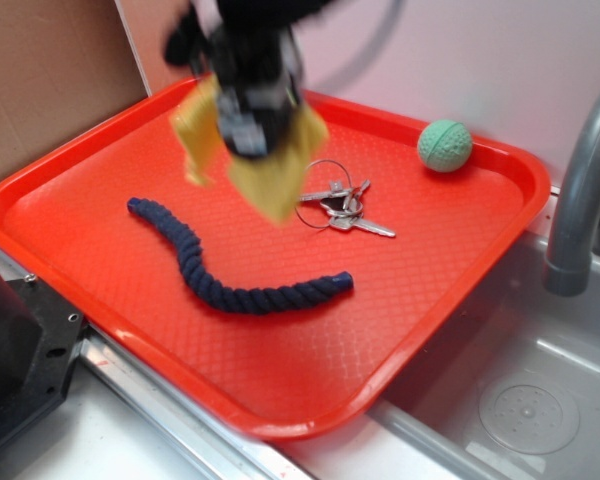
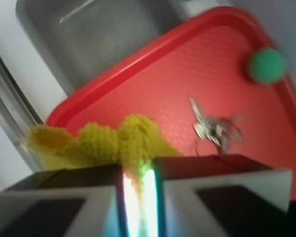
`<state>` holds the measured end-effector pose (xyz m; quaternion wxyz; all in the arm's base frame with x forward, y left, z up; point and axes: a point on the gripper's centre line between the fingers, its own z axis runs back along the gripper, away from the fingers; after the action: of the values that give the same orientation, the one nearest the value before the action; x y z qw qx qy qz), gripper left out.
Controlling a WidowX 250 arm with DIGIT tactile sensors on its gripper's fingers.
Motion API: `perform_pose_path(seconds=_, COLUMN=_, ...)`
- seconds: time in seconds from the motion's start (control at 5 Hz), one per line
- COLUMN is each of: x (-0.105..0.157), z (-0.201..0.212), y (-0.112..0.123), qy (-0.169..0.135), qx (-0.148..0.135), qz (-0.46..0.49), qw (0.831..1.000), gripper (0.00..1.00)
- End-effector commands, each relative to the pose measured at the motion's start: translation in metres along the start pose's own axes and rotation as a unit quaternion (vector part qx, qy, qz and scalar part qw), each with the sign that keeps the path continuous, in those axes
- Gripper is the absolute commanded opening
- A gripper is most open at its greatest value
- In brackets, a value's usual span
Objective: Grab the yellow cloth.
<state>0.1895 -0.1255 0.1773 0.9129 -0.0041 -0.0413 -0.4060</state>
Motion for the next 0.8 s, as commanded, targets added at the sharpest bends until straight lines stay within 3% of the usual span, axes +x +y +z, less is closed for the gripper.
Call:
perform_pose_path(seconds=0.0, x=-0.044, z=0.054, y=-0.003, qy=-0.046, qx=-0.017, qz=0.213, qw=0.976, gripper=0.0)
perform_pose_path(seconds=0.2, x=-0.048, z=0.051, y=0.006, qy=-0.028, qx=-0.057, qz=0.331, qw=0.942, gripper=0.0)
perform_pose_path(seconds=0.4, x=-0.044, z=0.043, y=0.02, qy=-0.007, qx=-0.077, qz=0.403, qw=0.912, gripper=0.0)
perform_pose_path(seconds=0.6, x=-0.033, z=0.034, y=0.027, qy=0.012, qx=-0.067, qz=0.402, qw=0.913, gripper=0.0)
